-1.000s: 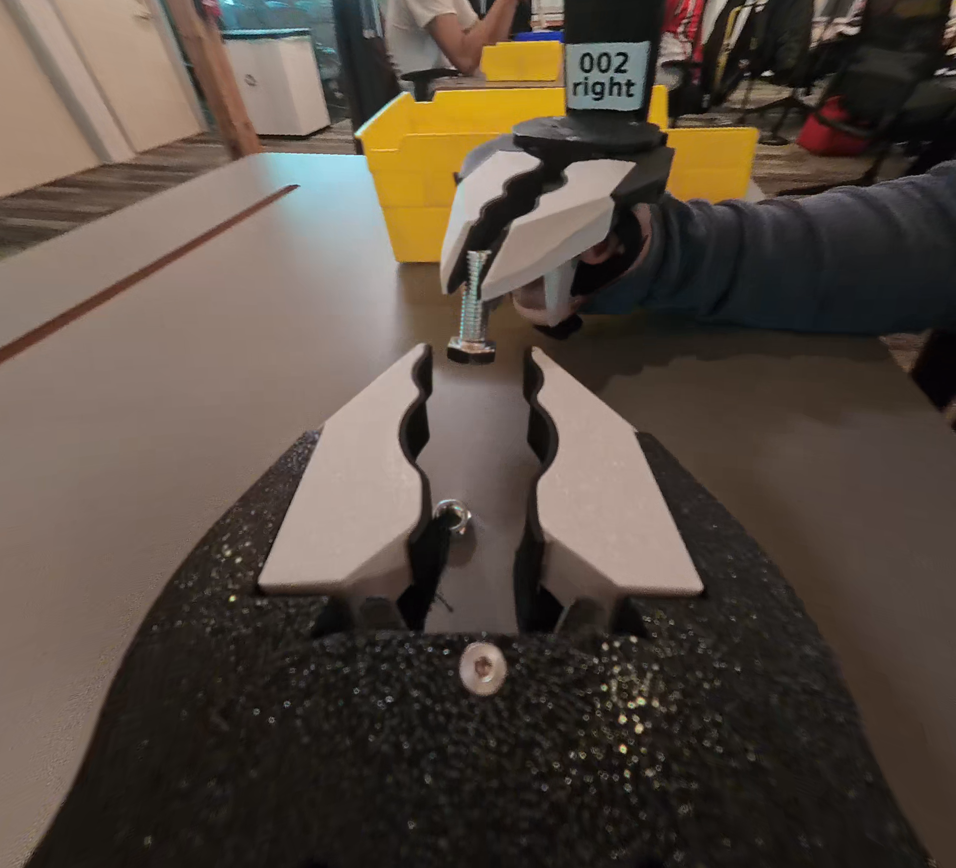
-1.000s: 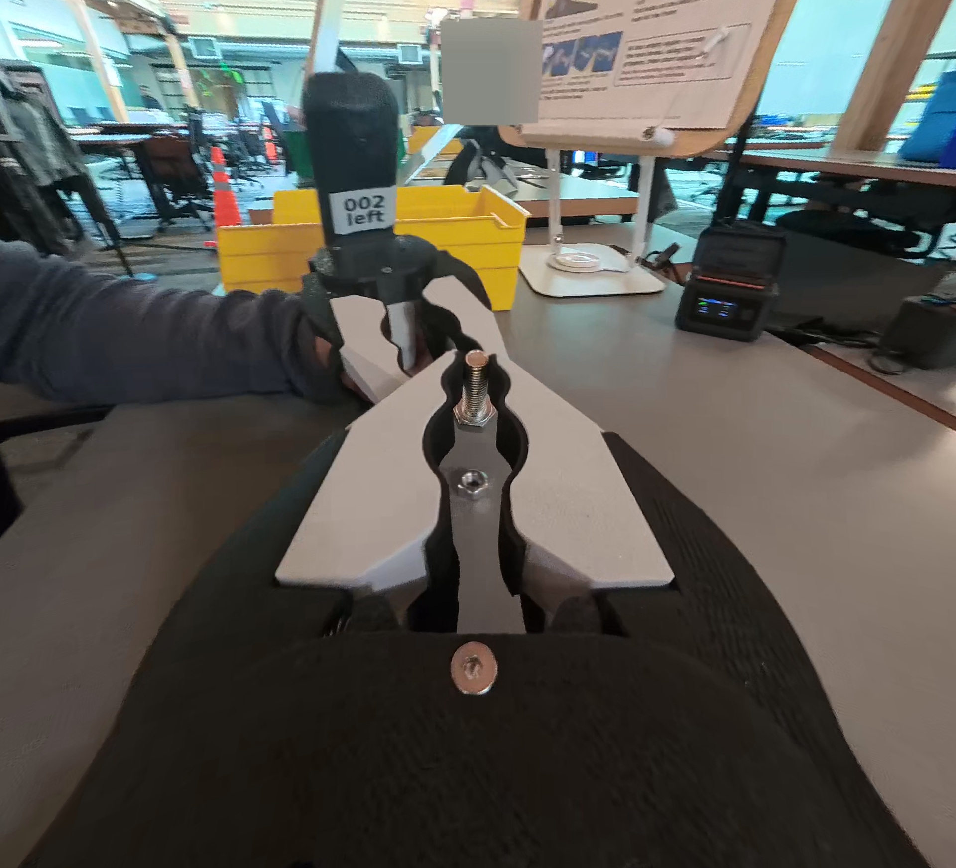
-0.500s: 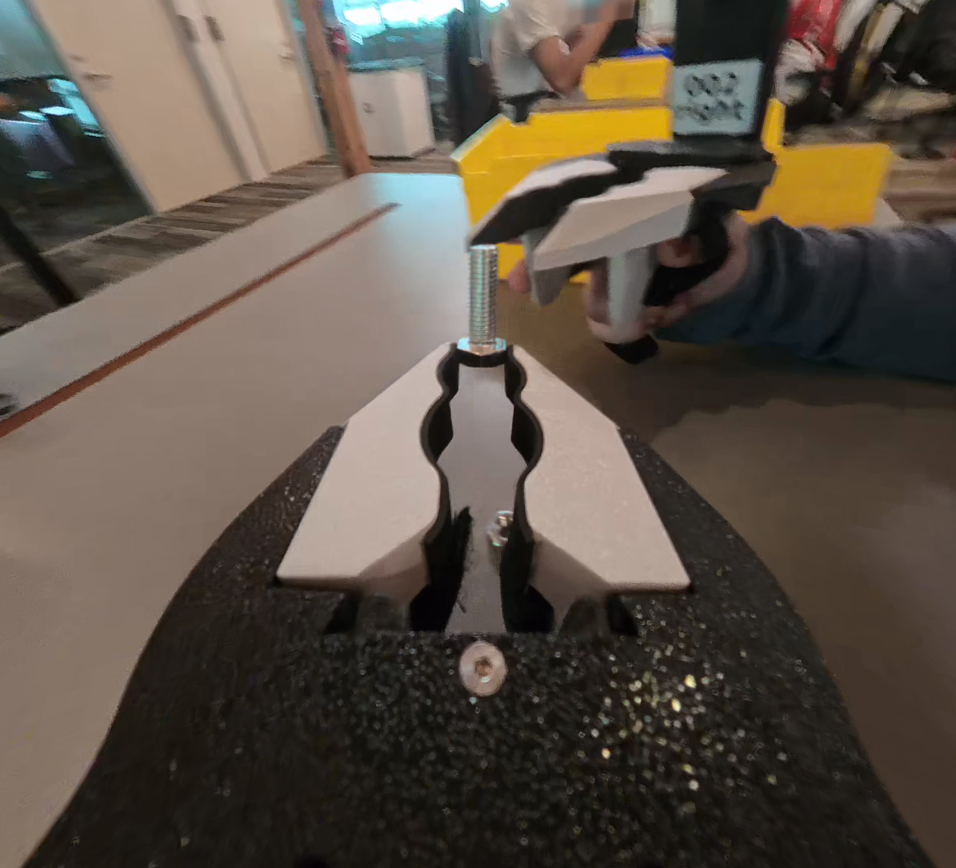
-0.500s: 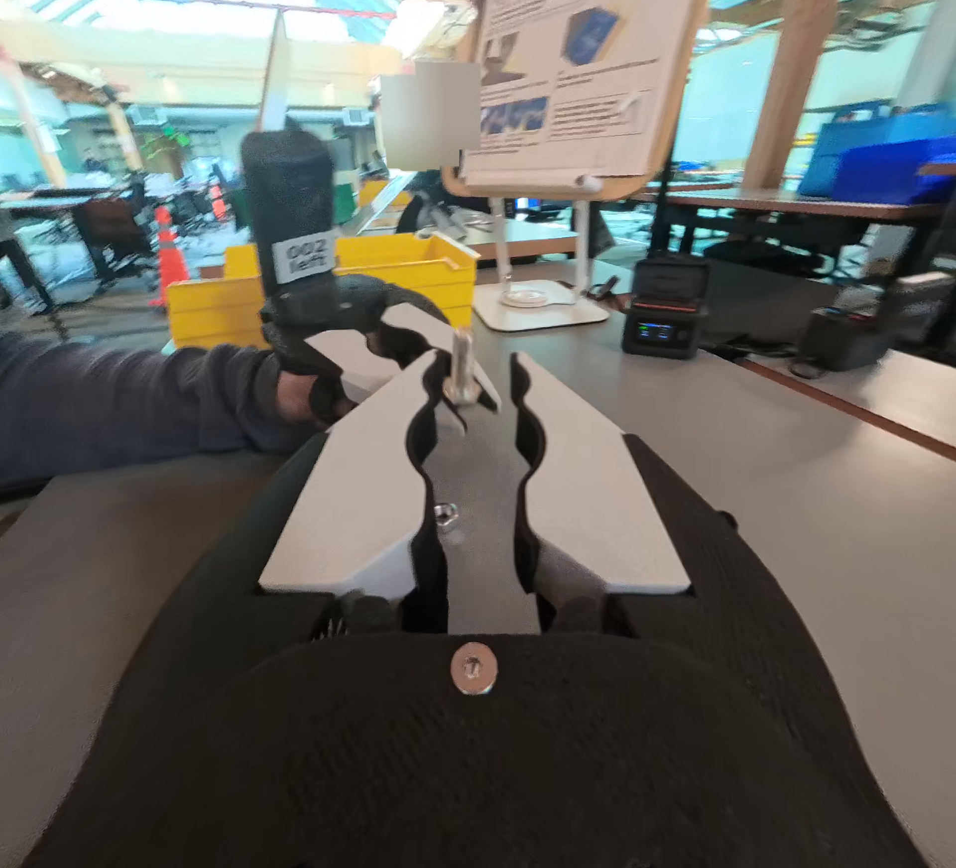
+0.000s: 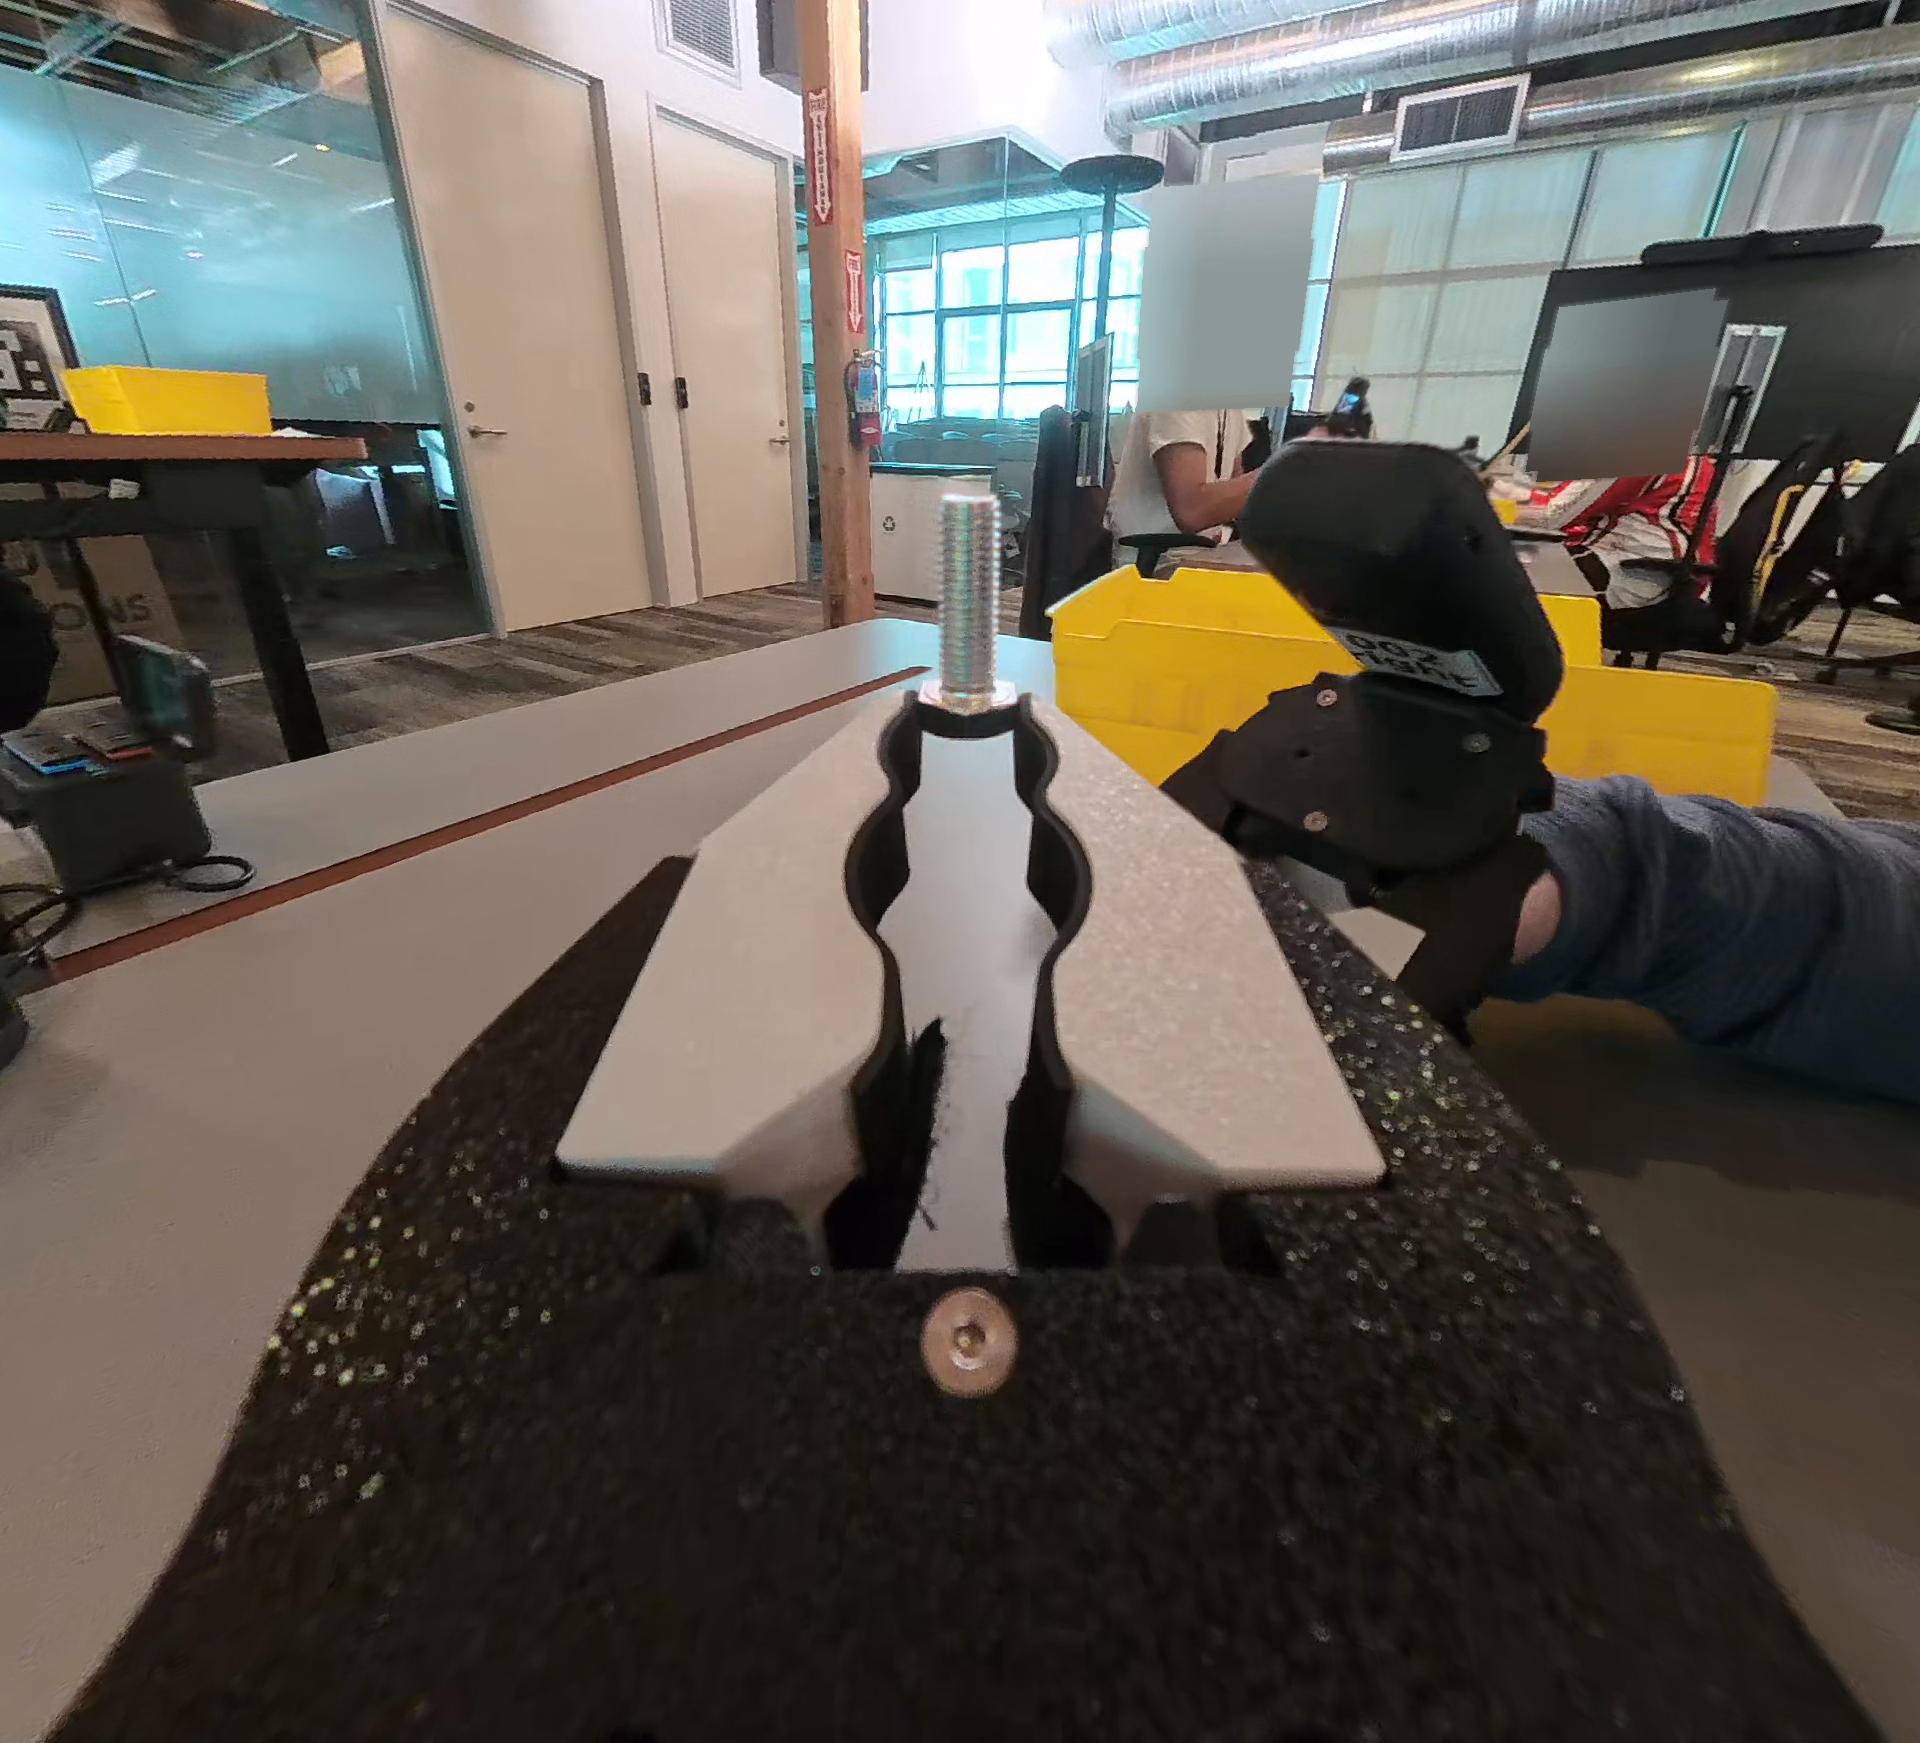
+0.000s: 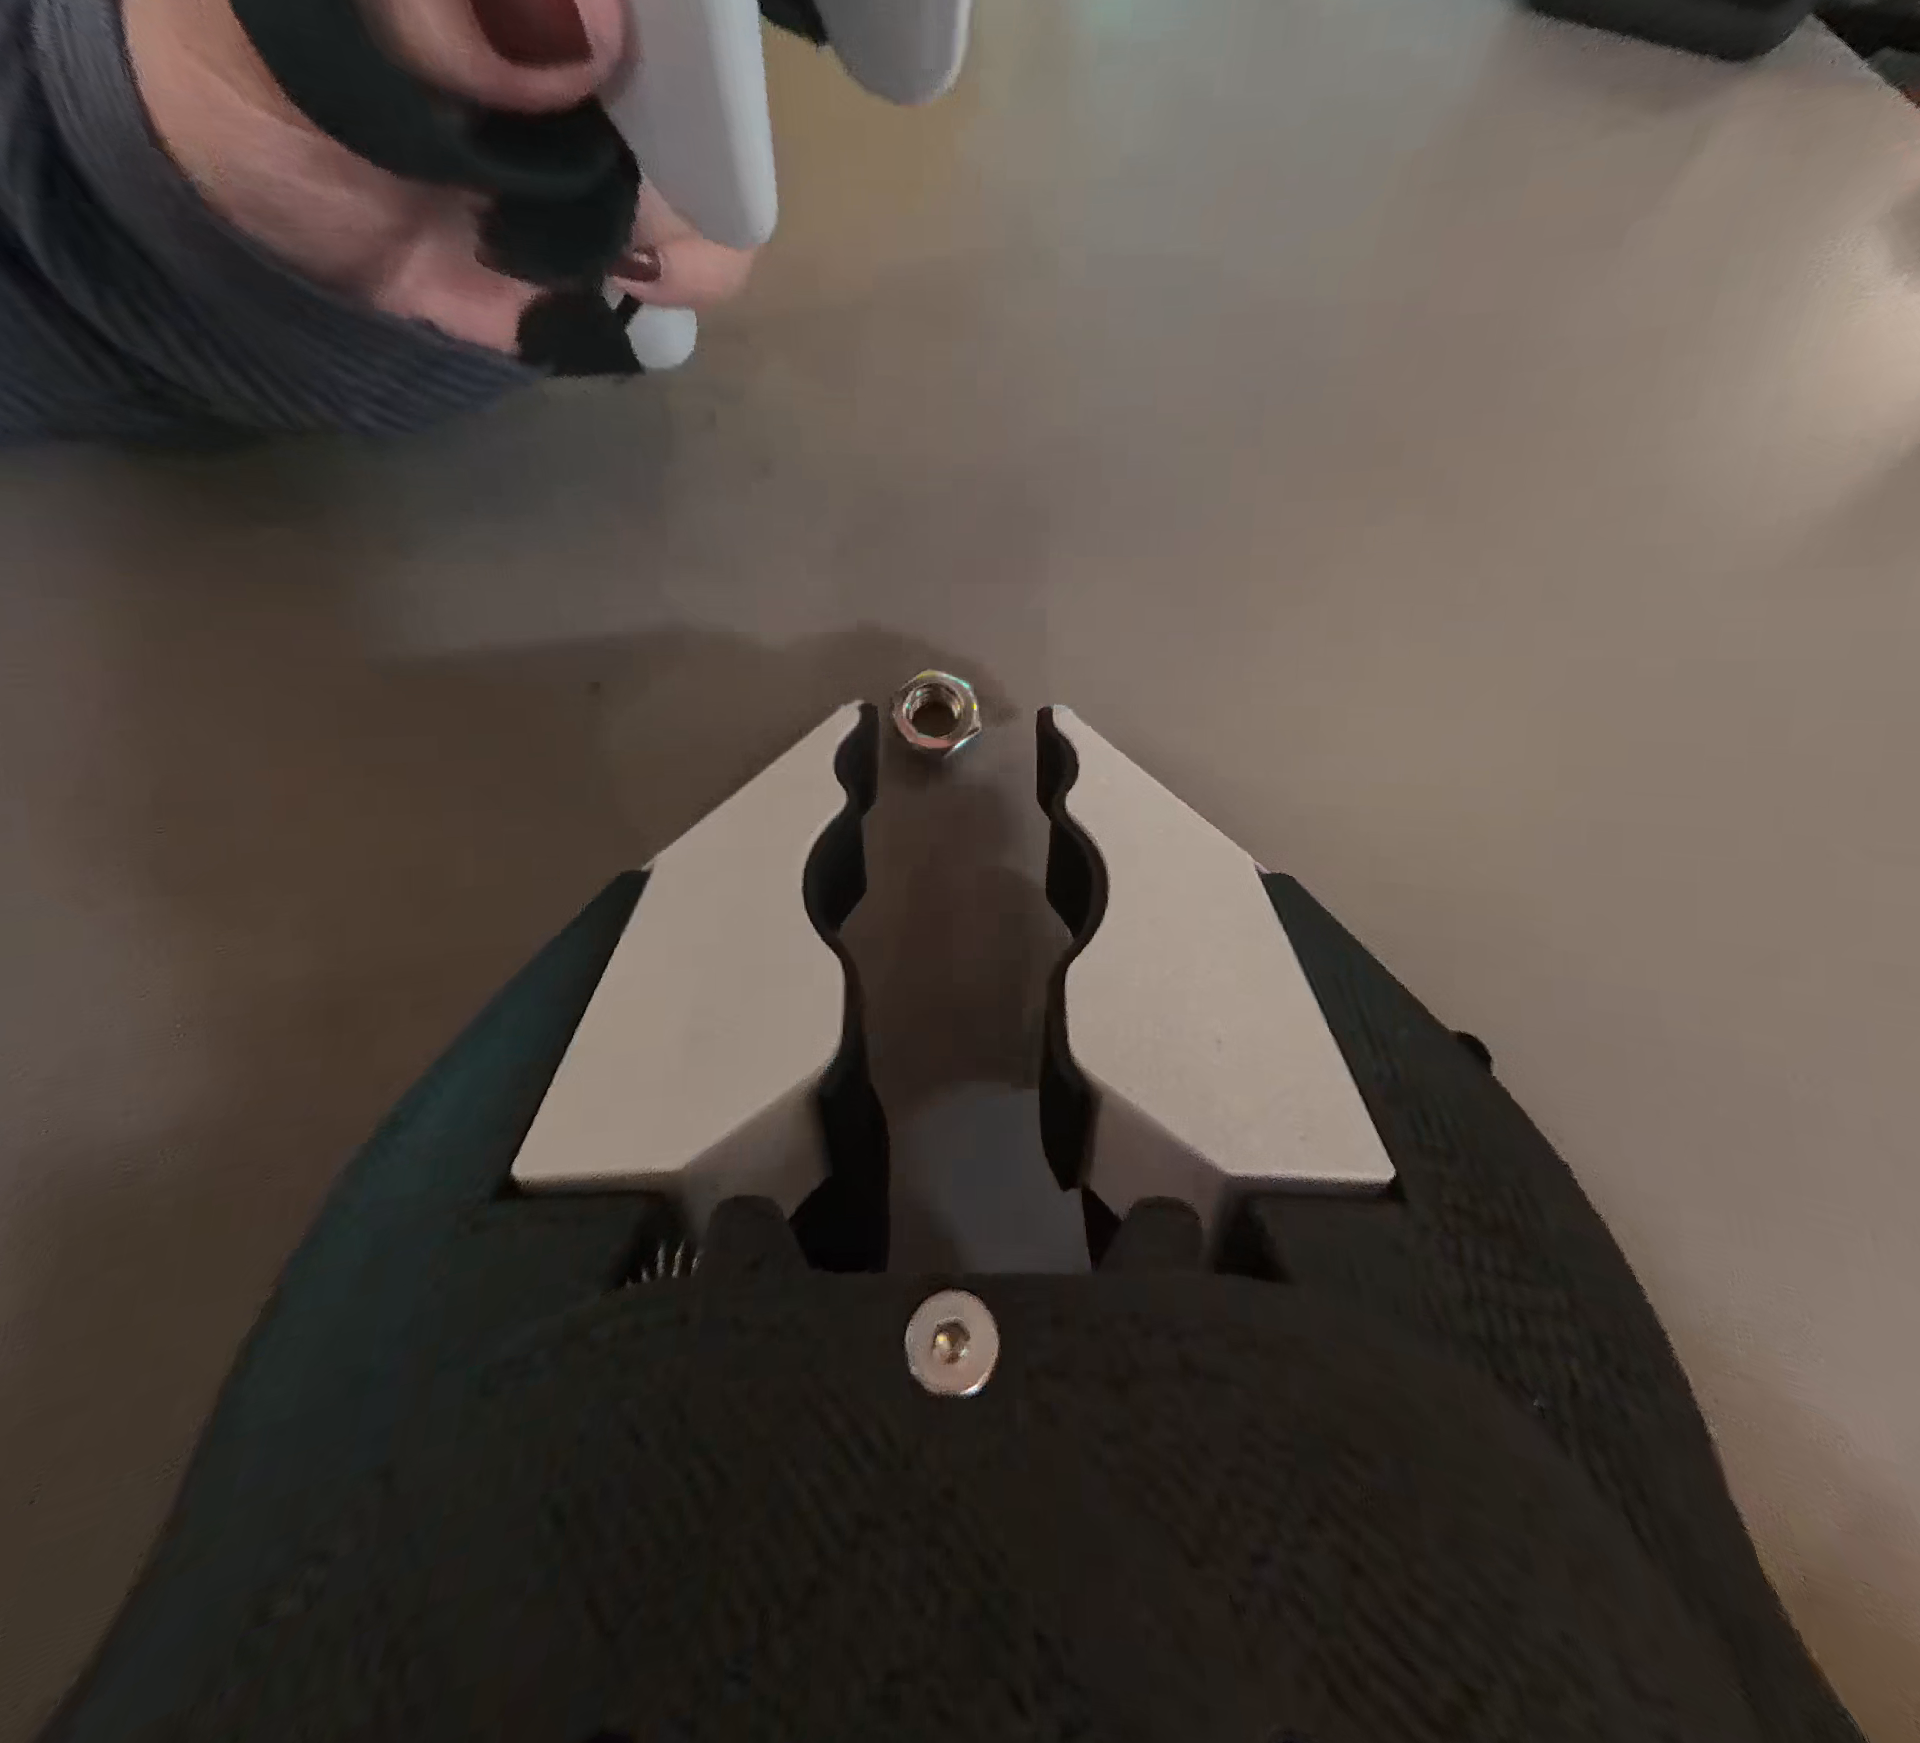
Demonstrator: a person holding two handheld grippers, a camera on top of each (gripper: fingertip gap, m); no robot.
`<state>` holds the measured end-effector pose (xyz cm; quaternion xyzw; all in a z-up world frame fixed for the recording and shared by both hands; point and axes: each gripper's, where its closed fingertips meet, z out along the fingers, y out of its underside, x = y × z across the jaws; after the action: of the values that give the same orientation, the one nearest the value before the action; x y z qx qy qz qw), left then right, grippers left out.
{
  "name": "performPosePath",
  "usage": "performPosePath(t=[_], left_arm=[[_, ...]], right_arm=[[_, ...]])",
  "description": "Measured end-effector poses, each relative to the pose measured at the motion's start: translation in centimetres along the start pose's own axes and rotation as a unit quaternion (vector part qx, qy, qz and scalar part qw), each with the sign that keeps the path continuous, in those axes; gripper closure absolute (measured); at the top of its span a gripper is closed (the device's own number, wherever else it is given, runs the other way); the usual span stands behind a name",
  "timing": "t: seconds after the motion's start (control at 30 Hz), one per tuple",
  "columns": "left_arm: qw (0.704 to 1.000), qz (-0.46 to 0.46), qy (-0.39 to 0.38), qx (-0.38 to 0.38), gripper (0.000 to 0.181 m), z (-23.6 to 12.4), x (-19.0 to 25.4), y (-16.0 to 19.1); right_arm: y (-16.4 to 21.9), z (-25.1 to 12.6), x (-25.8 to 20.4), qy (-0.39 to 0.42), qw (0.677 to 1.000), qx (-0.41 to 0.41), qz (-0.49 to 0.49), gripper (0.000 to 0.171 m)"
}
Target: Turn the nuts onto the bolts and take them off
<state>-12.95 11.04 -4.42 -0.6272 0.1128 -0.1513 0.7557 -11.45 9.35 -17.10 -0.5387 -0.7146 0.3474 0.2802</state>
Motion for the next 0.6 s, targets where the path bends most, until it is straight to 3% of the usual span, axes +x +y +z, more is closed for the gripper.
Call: performPosePath(t=[0.33,0.47,0.53,0.6], left_arm=[[1.0,0.018,-0.005,-0.024,0.166,0.4,-0.3,1.5],[1.0,0.003,0.017,-0.018,0.166,0.5,0.4,1.2],[0.999,0.0,0.032,-0.024,0.166,0.8,1.1,1.4],[0.998,-0.006,0.058,-0.04,0.166,1.1,2.2,2.1]], right_arm=[[-0.3,0.4,0.1,0.029,0.999,-0.012,-0.045,0.152],[-5.2,-5.6,3.1,0.093,0.992,0.084,-0.032,0.155],[-8.1,-8.8,2.8,0.074,0.988,0.134,-0.029,0.155],[-9.5,-10.3,1.9,0.038,0.99,0.125,-0.054,0.155]])
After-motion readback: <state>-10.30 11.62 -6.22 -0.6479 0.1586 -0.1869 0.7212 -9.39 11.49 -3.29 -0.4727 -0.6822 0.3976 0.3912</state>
